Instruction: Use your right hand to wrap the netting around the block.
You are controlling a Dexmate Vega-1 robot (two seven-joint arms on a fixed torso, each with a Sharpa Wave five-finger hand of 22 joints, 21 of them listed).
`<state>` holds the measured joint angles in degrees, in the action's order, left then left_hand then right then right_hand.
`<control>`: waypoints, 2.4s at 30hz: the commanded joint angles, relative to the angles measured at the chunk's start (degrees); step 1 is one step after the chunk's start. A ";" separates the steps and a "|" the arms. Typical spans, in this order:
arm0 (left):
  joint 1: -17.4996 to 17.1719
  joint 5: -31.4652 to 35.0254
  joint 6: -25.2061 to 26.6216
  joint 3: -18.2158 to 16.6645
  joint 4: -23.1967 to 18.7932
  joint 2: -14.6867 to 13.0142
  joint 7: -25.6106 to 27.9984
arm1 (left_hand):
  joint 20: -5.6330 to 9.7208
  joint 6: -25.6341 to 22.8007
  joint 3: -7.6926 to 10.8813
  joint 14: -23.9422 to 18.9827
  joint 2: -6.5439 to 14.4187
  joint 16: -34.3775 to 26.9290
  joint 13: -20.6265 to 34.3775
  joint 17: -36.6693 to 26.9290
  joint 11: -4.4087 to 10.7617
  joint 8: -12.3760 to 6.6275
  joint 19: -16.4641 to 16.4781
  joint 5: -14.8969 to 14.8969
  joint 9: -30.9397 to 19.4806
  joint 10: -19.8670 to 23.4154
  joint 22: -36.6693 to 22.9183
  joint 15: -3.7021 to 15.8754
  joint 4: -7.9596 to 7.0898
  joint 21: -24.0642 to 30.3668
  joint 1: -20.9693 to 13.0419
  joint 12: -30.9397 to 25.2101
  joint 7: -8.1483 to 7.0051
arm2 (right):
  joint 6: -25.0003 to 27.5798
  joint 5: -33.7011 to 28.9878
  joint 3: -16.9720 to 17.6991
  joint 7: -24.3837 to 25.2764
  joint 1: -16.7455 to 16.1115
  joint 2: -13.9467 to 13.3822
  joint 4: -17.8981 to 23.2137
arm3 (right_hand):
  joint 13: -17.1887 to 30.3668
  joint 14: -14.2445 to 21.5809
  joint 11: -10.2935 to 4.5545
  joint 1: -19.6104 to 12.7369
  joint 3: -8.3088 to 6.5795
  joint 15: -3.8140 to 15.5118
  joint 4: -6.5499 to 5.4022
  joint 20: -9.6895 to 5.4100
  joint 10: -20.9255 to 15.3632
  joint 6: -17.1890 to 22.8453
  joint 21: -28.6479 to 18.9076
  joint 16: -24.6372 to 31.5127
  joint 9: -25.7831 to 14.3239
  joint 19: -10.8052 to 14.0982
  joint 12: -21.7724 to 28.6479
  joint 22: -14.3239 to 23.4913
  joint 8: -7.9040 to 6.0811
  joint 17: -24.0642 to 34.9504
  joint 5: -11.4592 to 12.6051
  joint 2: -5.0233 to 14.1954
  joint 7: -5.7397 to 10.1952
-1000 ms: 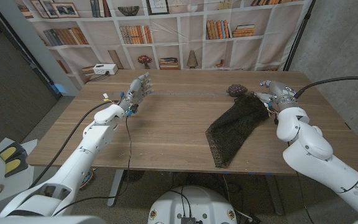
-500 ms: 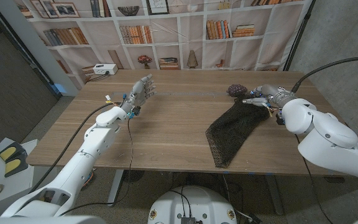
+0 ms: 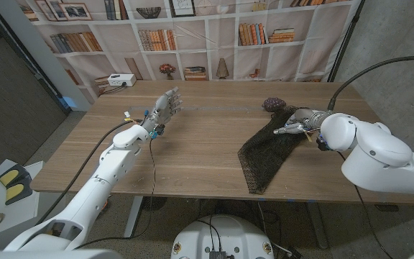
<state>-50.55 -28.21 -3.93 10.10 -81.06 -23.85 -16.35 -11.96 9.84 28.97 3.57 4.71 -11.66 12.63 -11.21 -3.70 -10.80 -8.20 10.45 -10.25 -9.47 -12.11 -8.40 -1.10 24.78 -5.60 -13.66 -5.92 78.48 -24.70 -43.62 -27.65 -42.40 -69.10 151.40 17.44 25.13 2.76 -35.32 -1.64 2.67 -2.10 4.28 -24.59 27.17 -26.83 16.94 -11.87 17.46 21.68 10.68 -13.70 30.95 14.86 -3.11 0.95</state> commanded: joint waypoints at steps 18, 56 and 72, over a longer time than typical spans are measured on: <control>-1.11 -0.38 -0.34 -0.35 -1.59 -0.62 -0.14 | -0.24 2.20 0.11 -0.33 -0.04 -0.07 0.12 -0.16 0.03 -0.01 0.43 0.09 -0.09 -0.31 -0.20 -0.13 0.30 -0.18 0.16 0.14 -0.37 | 1.51 -45.62 -26.29 -51.31 21.39 3.16 -1.93 | 2.45 0.79 -1.67 -4.19 1.98 3.53 1.39 -1.82 1.37 -2.53 2.03 -0.37 -1.85 -1.99 2.27 0.41 0.07 1.21 4.25 -0.17 0.46; -2.36 -1.01 -0.37 -0.82 -2.14 -0.95 -0.08 | -0.25 2.12 0.16 -0.32 -0.02 -0.01 0.13 -0.17 0.06 -0.04 0.47 0.08 -0.09 -0.31 -0.21 -0.18 0.38 -0.28 0.16 0.14 -0.33 | -9.44 -46.91 -22.02 -51.31 16.41 11.47 -5.77 | 4.07 -14.79 -2.18 -18.33 2.71 -0.94 6.62 -1.75 29.28 -38.24 6.39 -3.98 -1.02 -3.34 -5.74 0.56 3.42 4.02 6.57 8.50 1.00; -1.40 -2.04 -0.68 -0.80 -0.43 -0.09 -1.47 | -0.25 2.07 0.15 -0.37 -0.03 -0.03 0.13 -0.18 0.09 -0.06 0.51 0.08 -0.09 -0.27 -0.21 -0.19 0.38 -0.31 0.20 0.13 -0.37 | -21.28 -66.28 -32.40 -51.31 18.92 13.96 -9.22 | 4.91 -26.87 0.02 -20.75 1.79 -3.81 7.77 -0.33 42.22 -46.74 10.91 -5.14 -0.08 -13.63 -10.18 0.98 3.37 4.65 4.86 11.54 11.64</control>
<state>-52.45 -29.55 -4.33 9.29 -82.38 -24.39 -16.65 -12.17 9.85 28.97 3.57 4.71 -11.66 12.63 -11.22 -3.70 -10.80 -7.99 10.45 -10.24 -9.47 -12.11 -8.40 -1.10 24.55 -5.60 -13.66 -5.92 70.04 -74.40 -73.26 -78.92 -19.27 -58.59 145.95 22.08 -0.66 2.38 -55.48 0.40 -1.00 4.99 3.54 10.02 -10.13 -16.31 11.86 -11.98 4.95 11.64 11.35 -10.15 35.46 19.90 7.70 11.90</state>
